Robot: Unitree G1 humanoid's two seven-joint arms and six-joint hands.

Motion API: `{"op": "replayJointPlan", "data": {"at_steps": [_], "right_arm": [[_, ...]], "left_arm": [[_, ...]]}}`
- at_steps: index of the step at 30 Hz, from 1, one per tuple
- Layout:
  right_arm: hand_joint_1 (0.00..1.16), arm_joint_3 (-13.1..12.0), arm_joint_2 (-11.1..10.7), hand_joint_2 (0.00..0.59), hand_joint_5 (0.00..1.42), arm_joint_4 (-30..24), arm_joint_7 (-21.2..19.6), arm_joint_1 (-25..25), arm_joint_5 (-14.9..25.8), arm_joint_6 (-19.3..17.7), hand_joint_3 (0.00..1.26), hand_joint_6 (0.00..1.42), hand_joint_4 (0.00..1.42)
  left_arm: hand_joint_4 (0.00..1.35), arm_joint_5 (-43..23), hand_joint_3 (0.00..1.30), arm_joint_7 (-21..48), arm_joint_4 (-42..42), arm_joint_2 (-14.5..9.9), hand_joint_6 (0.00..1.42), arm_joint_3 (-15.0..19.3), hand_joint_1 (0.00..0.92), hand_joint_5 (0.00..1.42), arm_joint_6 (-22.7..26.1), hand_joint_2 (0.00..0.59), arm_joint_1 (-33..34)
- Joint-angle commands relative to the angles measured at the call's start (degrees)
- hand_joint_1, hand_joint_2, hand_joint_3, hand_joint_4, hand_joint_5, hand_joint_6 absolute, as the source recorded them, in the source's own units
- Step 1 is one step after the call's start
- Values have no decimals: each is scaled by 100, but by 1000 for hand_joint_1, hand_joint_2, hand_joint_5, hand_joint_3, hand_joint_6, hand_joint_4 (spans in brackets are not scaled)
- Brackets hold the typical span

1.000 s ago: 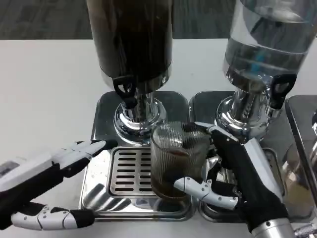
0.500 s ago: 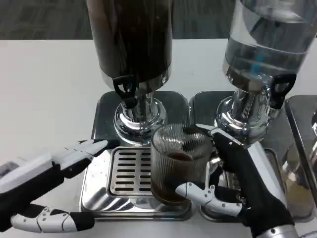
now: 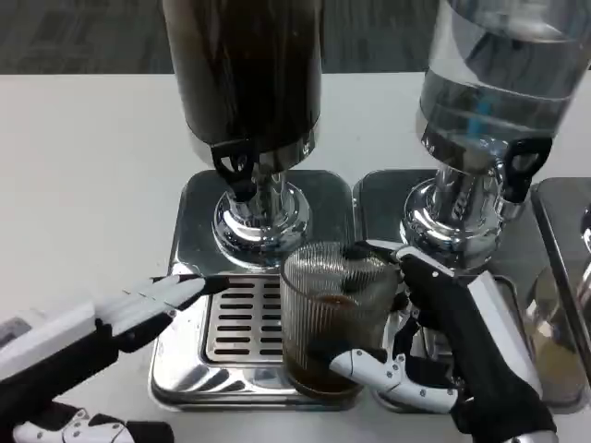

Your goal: Grasp the cup under the faucet to collect the drink, then remove the cup.

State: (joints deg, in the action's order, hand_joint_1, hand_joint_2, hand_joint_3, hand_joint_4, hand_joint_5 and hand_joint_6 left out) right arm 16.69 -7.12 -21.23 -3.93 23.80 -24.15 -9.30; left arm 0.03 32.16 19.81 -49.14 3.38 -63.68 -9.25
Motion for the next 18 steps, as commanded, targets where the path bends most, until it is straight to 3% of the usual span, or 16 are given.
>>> {"op": "replayJointPlan", "data": {"at_steps": [1,18], "right_arm": [[586,-32,39,278,759,-195,-24,-40,145,-239,476,1094,569],[617,-142,114,287,803,-111,-188,45,247,-644,491,1153,600]], "left_arm": [[0,-80,0,22,-41,-102,8,44,0,0,44,90,-52],[0,-120,0,40,-5,-152,8,52,0,0,8,90,-50]]}}
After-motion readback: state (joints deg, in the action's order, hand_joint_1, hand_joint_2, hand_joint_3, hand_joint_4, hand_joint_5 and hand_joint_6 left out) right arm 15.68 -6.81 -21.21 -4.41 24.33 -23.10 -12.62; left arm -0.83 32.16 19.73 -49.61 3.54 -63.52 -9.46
